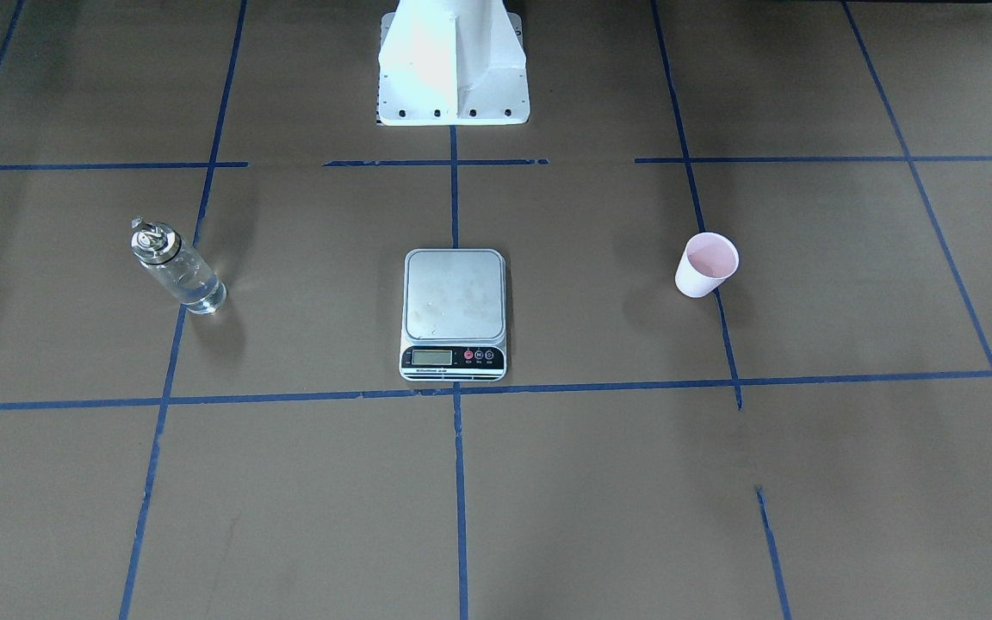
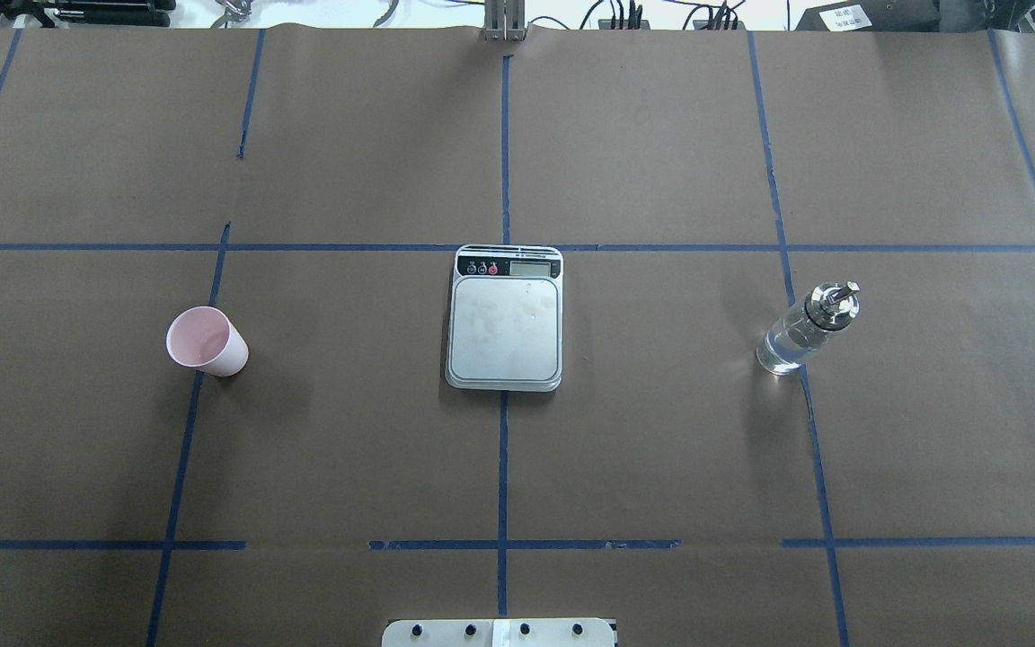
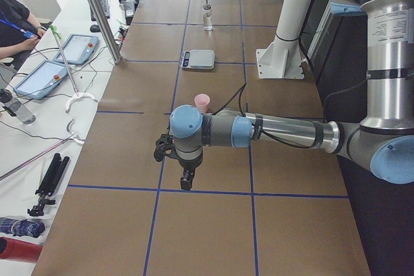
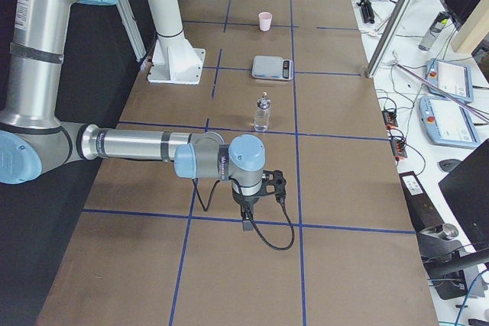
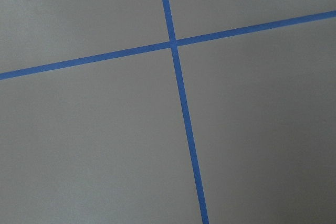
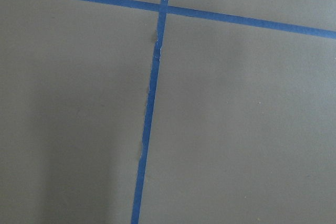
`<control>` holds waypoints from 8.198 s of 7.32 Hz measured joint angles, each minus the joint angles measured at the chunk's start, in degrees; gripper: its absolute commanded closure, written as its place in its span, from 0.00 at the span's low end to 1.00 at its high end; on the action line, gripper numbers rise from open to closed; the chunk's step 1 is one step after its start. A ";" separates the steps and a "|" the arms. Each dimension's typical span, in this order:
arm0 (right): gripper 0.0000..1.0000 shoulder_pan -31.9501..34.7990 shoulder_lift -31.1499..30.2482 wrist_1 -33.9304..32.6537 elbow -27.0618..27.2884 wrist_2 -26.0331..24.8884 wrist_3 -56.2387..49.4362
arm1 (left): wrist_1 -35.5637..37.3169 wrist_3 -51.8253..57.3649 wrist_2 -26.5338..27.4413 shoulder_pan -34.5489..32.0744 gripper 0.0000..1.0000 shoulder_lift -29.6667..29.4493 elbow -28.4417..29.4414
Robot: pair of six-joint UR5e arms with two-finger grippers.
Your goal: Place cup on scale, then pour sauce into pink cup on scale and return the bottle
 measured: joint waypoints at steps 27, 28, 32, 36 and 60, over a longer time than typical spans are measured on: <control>0.00 -2.55 9.48 11.95 -3.65 2.58 1.18 | -32.77 -74.08 27.70 48.16 0.45 -7.53 -8.46; 0.00 -2.55 9.42 11.95 -3.65 2.58 1.19 | -32.65 -74.45 27.95 49.28 0.47 -7.50 -8.41; 0.00 -2.53 9.17 11.95 -3.65 2.59 1.19 | -32.50 -74.63 28.12 51.19 1.00 -7.47 -8.20; 0.00 -2.48 9.12 11.95 -3.65 2.59 1.19 | -28.44 -73.82 27.97 51.34 1.00 -8.00 -10.05; 0.00 -2.46 8.53 12.10 -2.57 4.42 1.19 | -3.01 -75.08 25.17 55.56 0.00 -50.49 5.07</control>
